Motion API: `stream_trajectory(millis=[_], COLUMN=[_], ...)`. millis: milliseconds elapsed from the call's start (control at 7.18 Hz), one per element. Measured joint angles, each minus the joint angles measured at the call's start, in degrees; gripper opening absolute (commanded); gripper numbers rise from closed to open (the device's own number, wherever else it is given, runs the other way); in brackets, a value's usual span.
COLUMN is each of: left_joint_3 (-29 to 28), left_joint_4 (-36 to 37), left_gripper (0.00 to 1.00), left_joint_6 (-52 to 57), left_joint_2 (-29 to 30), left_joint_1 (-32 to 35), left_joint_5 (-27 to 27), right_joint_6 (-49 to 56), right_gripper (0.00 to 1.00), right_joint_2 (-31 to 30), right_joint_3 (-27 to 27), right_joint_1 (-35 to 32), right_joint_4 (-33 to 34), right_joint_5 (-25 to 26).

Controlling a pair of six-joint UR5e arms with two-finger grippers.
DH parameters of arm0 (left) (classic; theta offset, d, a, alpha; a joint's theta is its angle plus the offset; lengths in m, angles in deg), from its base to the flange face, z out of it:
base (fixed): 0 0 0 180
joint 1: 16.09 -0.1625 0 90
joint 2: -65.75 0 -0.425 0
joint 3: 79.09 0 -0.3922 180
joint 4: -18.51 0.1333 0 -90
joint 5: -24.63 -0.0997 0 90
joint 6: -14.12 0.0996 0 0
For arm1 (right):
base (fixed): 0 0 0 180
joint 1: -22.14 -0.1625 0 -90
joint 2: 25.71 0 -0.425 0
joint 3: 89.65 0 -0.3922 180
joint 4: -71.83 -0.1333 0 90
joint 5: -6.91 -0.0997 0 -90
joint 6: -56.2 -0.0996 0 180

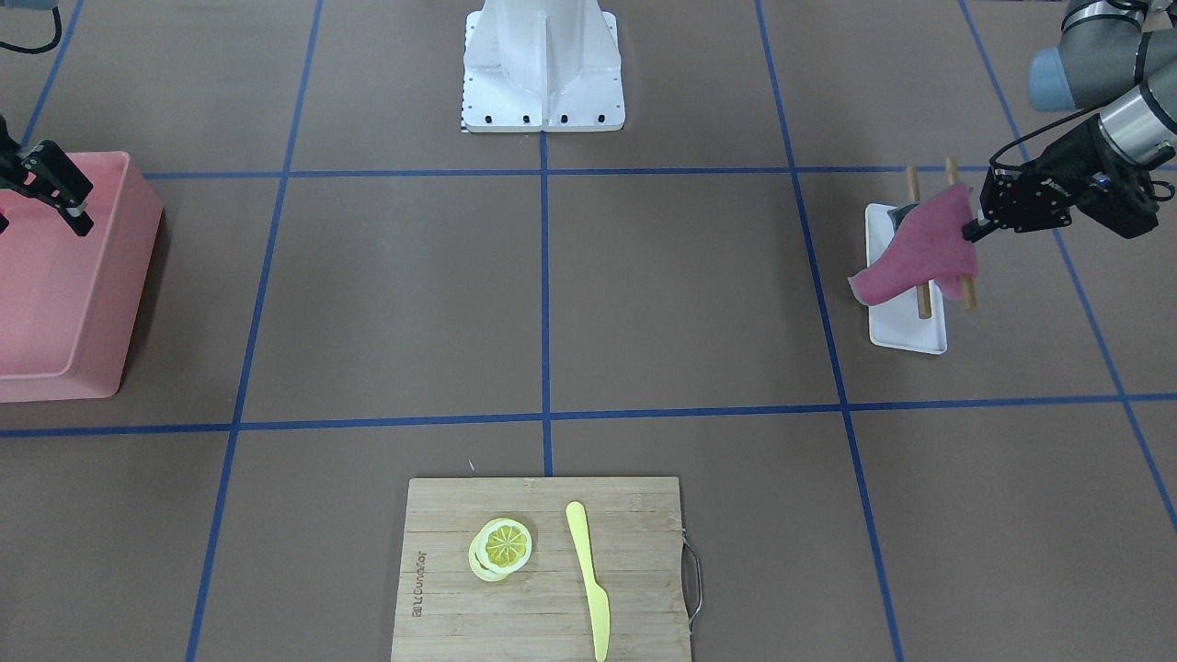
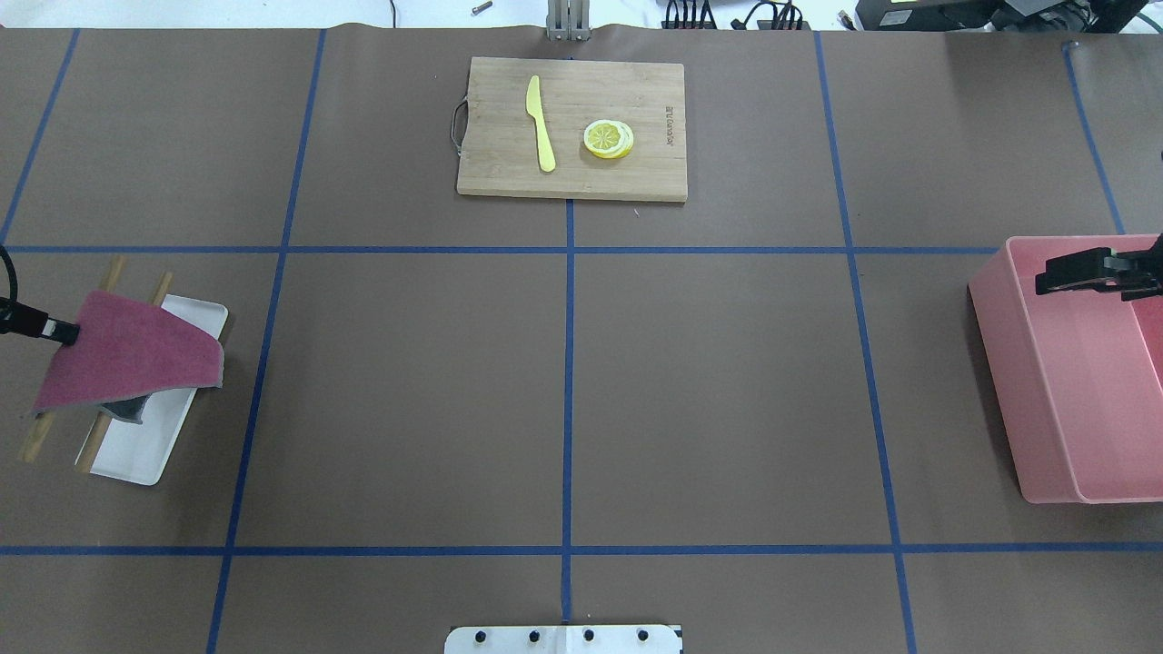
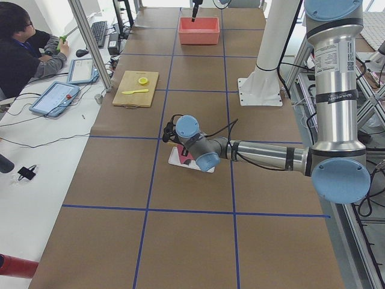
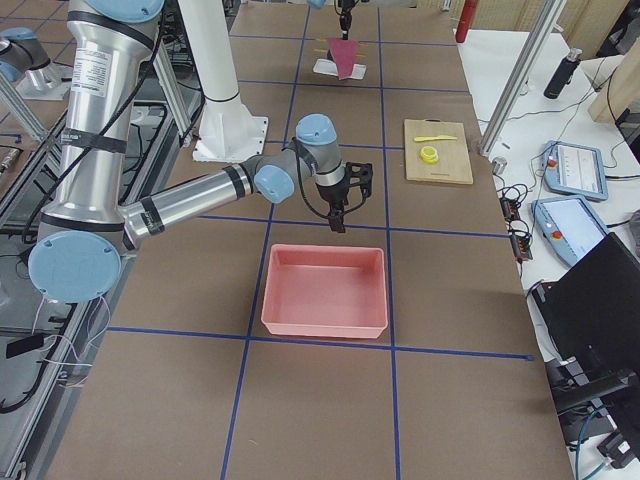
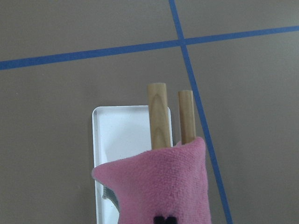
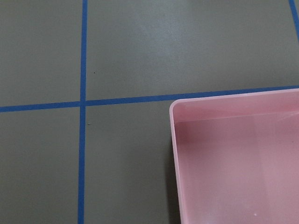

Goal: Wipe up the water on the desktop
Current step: 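Grasp the pink cloth on the white tray with the left gripper, then lift the pink cloth toward the table center while the right gripper approaches it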

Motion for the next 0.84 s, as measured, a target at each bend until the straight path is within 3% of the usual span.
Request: stream_trajectory(millis=[139, 279, 418, 836], left_joint_3=[0.74, 1.49, 2.48, 4.32], left_joint_4=[0.21, 0.28, 0.27, 0.27], left_gripper=[0.00, 0.00, 0.00, 0.00], left_joint_6=[-2.29, -7.82, -16.53, -43.38], left_joint_2=[0.79, 2.92, 6.07, 16.86], left_joint_1=[0.34, 0.75, 1.08, 0.82], left_joint_5=[0.16, 0.08, -0.24, -4.91], right_joint_6=[-0.04, -0.31, -1.48, -4.93], right_gripper=[1.00, 0.91, 0.92, 0.98], right_joint_2=[2.02, 5.06, 9.63, 26.82], right_joint_3=[0.02, 0.02, -0.14, -3.30], right_joint_1=[0.22, 1.31, 4.18, 21.06], right_joint_4=[0.04, 0.06, 0.05, 0.20], right_joint_5=[0.39, 1.84, 5.06, 23.10])
